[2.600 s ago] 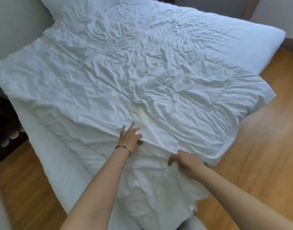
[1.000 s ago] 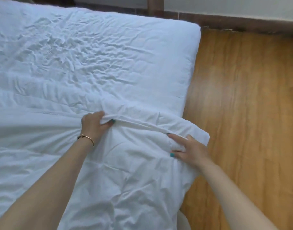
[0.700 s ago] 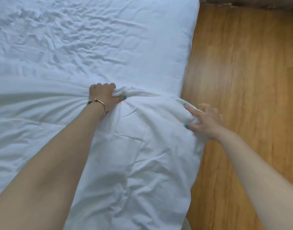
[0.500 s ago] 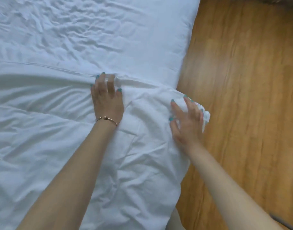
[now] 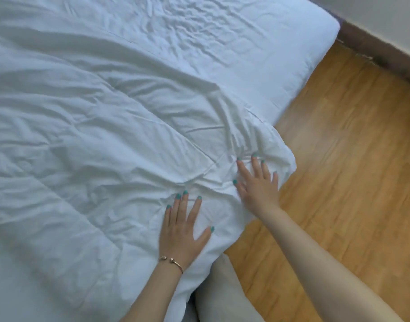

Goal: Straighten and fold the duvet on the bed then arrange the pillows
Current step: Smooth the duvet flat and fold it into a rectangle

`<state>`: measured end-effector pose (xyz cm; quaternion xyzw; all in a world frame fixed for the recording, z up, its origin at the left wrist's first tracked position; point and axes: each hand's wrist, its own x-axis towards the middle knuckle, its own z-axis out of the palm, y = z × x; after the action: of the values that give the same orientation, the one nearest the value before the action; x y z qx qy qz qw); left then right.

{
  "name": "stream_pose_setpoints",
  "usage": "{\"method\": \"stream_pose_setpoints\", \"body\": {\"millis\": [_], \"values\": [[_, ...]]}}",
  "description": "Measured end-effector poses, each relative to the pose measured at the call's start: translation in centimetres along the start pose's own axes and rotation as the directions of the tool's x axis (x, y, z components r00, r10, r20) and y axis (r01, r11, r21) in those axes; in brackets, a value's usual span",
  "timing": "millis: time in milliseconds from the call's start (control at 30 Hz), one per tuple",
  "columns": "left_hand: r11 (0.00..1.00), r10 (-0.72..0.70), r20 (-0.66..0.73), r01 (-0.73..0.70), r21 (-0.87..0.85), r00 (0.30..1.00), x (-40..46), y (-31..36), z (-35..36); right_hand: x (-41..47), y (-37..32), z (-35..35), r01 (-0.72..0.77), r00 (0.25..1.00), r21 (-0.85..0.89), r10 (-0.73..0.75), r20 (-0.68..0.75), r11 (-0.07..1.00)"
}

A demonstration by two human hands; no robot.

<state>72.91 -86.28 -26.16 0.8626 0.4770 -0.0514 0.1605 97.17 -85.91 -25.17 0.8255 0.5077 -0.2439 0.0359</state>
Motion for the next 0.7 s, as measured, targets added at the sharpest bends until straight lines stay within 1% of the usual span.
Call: {"method": "stream_pose_setpoints", "body": {"millis": [33,67,100,133,167,200,233,300,333,400,467,500,533,567,633,667,700], "values": [[0.999,-0.025,0.005,0.025,-0.031,1.000,-1.5,-0.6,0.0,-0.9,-0.9,-0.2,0.084,0.995,0.009,-0.083,-0.059,0.996],[0.997,-0.052,0.001,0.052,-0.056,0.999,-2.9,-1.2,0.0,-1.9,-1.8,0.0,0.210,0.973,0.031,-0.206,-0.102,0.977],[0.994,-0.081,-0.012,0.080,-0.077,0.997,-4.5,-1.9,0.1,-3.1,-2.4,0.3,0.349,0.932,0.042,-0.343,-0.116,0.936],[0.990,-0.103,-0.029,0.100,-0.094,0.994,-6.1,-2.6,0.2,-4.3,-3.0,0.7,0.458,0.888,0.040,-0.456,-0.057,0.888],[0.988,-0.116,-0.053,0.110,-0.106,0.992,-7.9,-3.1,0.4,-5.6,-3.2,1.4,0.537,0.843,0.026,-0.538,0.014,0.843],[0.988,-0.120,-0.081,0.111,-0.111,0.989,-9.8,-3.5,0.7,-6.8,-3.3,2.1,0.597,0.799,-0.005,-0.594,0.097,0.802],[0.987,-0.124,-0.115,0.111,-0.115,0.986,-11.8,-3.6,1.1,-7.9,-3.3,2.7,0.651,0.755,-0.057,-0.639,0.146,0.757],[0.983,-0.161,-0.170,0.142,-0.120,0.972,-15.9,-3.1,2.1,-9.7,-3.1,3.8,0.739,0.674,-0.200,-0.711,0.203,0.643],[0.979,-0.186,-0.182,0.167,-0.117,0.965,-17.7,-2.5,2.6,-10.3,-2.8,4.3,0.757,0.650,-0.270,-0.726,0.224,0.595],[0.972,-0.227,-0.163,0.213,-0.096,0.960,-20.5,-1.2,3.5,-10.5,-2.5,4.8,0.770,0.619,-0.360,-0.754,0.220,0.527],[0.952,-0.304,-0.148,0.297,-0.067,0.941,-22.0,0.1,4.2,-9.8,-2.6,4.4,0.767,0.591,-0.419,-0.789,0.166,0.487],[0.935,-0.354,-0.173,0.345,-0.080,0.919,-22.2,0.5,4.5,-9.4,-2.9,4.0,0.773,0.567,-0.423,-0.813,0.129,0.472],[0.918,-0.397,-0.224,0.382,-0.110,0.890,-22.1,0.7,4.5,-9.0,-3.2,3.4,0.775,0.562,-0.416,-0.820,0.111,0.475],[0.901,-0.434,-0.287,0.410,-0.142,0.854,-21.8,0.8,4.4,-8.5,-3.7,2.7,0.771,0.583,-0.384,-0.806,0.104,0.508],[0.880,-0.475,-0.380,0.422,-0.219,0.794,-21.5,0.5,4.1,-7.5,-4.5,1.2,0.751,0.651,-0.278,-0.740,0.169,0.598],[0.875,-0.481,-0.377,0.407,-0.263,0.791,-21.7,0.4,3.9,-7.0,-4.5,0.6,0.755,0.655,-0.220,-0.727,0.206,0.618],[0.862,-0.494,-0.326,0.407,-0.301,0.806,-22.0,0.7,3.6,-6.8,-4.2,0.2,0.767,0.641,-0.190,-0.727,0.245,0.613]]}}
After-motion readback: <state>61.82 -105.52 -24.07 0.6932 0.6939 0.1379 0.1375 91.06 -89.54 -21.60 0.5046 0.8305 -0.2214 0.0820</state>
